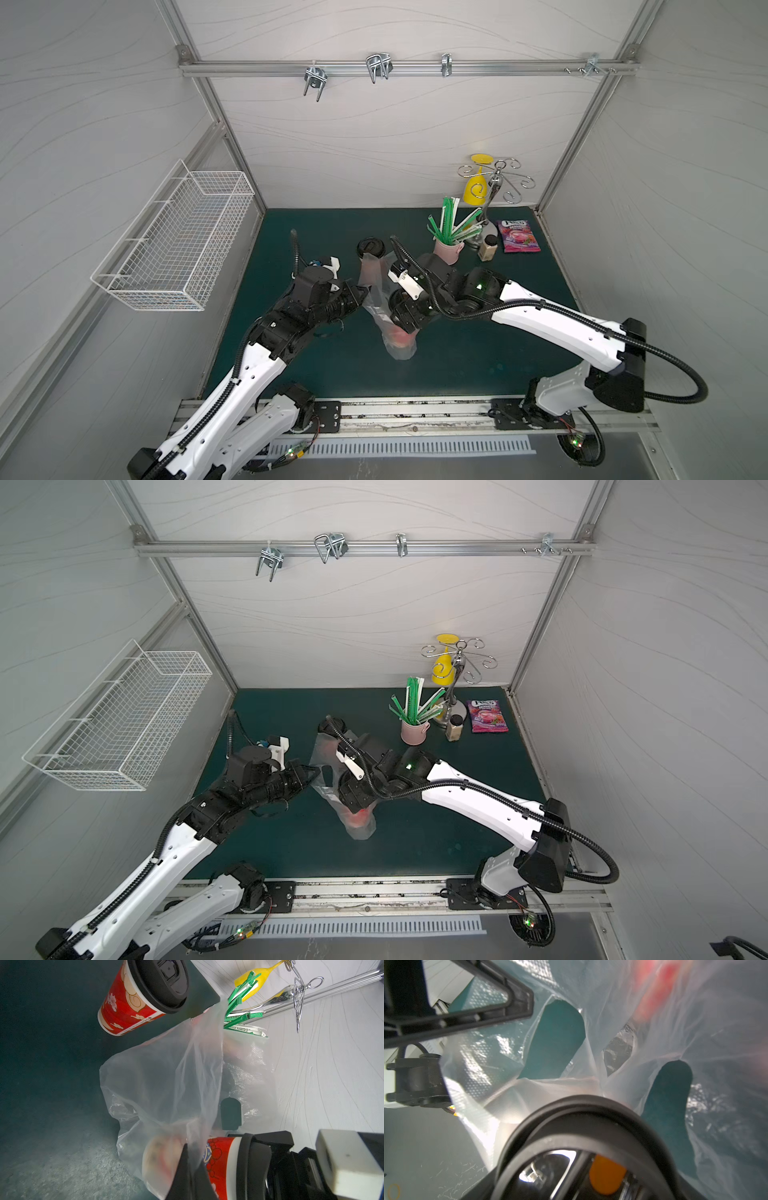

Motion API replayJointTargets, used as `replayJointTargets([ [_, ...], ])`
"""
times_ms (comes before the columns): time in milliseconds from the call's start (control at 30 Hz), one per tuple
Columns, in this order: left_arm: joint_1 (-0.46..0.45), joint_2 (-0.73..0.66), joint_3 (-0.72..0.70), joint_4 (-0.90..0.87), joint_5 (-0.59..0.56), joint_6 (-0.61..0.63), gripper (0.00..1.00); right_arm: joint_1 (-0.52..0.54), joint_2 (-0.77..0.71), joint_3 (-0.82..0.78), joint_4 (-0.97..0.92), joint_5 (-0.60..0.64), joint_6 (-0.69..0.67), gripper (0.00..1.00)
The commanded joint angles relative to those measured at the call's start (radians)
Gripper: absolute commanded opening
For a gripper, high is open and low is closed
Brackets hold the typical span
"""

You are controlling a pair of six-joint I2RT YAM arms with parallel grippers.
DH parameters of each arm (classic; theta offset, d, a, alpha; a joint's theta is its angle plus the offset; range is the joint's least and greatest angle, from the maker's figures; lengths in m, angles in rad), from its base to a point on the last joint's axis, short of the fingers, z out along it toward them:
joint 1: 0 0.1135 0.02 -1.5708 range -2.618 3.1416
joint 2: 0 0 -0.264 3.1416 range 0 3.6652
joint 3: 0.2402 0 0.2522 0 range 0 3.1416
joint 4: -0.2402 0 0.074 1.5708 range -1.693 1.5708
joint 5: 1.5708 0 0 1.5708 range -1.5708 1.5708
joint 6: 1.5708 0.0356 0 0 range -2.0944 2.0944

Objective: Pack milk tea into plastic carrier bags
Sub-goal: Place the milk tea cup in the plastic carrier bag.

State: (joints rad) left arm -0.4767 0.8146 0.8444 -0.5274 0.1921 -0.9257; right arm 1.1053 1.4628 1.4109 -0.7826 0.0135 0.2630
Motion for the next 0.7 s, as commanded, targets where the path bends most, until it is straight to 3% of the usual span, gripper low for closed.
replayJointTargets([
  [0,0.010,-0.015,0.007,-0.013,-0.002,0.016,0.00,0.019,0.026,0.000,0.043,-0.027,0.005,0.82],
  [400,0.028,-0.029,0.015,-0.056,-0.011,0.031,0.00,0.022,0.065,-0.052,0.126,-0.012,-0.020,0.83],
  [667,0.039,-0.019,0.046,-0.109,-0.026,0.060,0.00,0.021,0.015,-0.049,0.088,0.027,-0.043,0.84],
])
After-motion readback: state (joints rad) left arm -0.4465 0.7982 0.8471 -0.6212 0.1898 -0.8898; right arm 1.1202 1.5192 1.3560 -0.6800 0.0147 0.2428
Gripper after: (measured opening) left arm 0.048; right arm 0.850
